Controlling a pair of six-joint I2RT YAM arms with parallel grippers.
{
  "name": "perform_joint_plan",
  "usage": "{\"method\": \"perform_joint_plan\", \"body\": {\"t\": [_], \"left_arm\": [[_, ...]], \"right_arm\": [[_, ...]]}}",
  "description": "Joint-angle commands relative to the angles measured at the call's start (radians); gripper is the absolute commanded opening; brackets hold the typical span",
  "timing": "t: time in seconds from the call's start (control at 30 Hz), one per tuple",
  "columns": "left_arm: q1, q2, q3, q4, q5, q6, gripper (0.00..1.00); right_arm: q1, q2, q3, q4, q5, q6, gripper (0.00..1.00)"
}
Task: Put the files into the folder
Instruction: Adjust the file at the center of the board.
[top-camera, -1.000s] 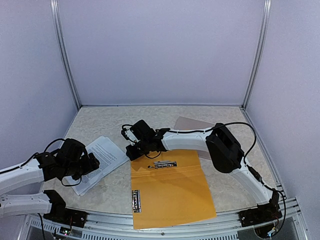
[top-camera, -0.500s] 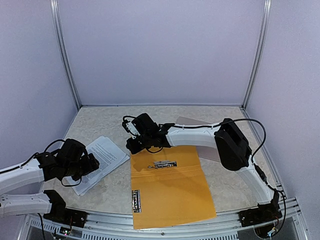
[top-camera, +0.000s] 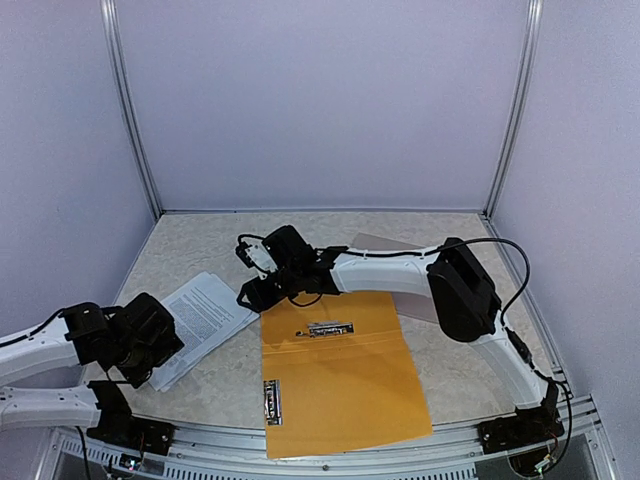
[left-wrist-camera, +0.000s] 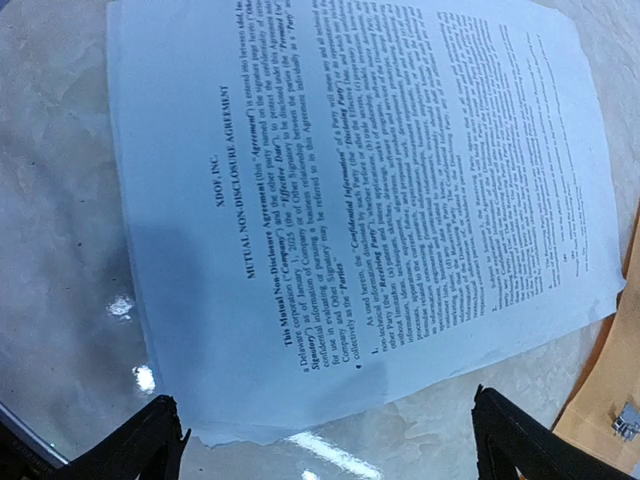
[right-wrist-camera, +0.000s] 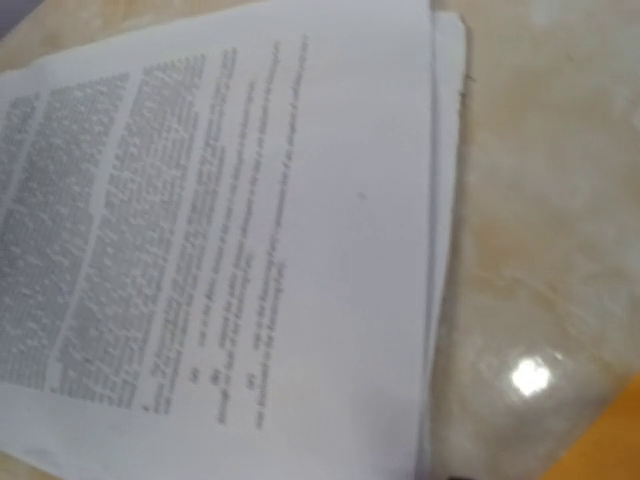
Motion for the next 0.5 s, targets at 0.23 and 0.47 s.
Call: {"method": "perform_joint_plan", "body": {"t": [0.23, 0.47], "left_arm": [[-0.012, 0.2, 0.078, -0.293, -0.104, -0.433, 0.99], [0.039, 0.147, 0.024, -0.224, -0.106, -0.391, 0.98]], "right_arm": [[0.002, 0.153, 0.192, -0.076, -0.063, -0.039, 0.58], [-0.002, 0.186, 0.21, -0.058, -0.088, -0.041, 0.66]]}}
